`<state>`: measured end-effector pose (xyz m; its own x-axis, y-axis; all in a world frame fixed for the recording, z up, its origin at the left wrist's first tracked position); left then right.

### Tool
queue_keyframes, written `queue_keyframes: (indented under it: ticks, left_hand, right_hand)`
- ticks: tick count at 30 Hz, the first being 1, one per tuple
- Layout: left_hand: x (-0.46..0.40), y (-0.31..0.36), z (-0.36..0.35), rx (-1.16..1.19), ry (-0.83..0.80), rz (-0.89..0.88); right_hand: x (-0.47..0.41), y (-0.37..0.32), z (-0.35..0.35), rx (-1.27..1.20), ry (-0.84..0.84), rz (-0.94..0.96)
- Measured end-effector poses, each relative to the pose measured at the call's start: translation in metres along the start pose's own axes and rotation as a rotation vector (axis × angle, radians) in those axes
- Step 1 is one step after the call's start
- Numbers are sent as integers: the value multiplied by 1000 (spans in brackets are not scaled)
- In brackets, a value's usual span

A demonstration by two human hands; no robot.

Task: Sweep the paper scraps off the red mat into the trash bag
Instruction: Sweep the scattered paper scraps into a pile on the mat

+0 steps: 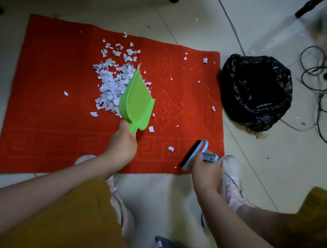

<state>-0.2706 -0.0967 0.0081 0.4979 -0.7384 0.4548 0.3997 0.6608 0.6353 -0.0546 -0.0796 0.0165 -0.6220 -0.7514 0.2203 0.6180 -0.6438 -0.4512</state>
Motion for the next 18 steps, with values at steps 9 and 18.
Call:
queue_keyframes:
  ticks: [9, 18]
  left_hand:
    - [20, -12, -12, 4, -69, 1]
    - [12, -10, -16, 23, -60, -10]
  right_hand:
    - [34, 24, -18, -74, 11, -183]
    - [13, -16, -22, -286, 29, -240]
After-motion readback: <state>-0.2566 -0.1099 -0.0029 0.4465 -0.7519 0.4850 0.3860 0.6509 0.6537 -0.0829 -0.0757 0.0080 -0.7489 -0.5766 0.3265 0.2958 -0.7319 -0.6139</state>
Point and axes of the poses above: each hand's wrist, its own x-axis away from the middle knuckle, its own z-axis out of the back of the hand, y = z × x, the point moved 1 cm from there along -x, towards the middle knuckle, and after that the axes turned 11 degrees about y, right-handed, at the moved point
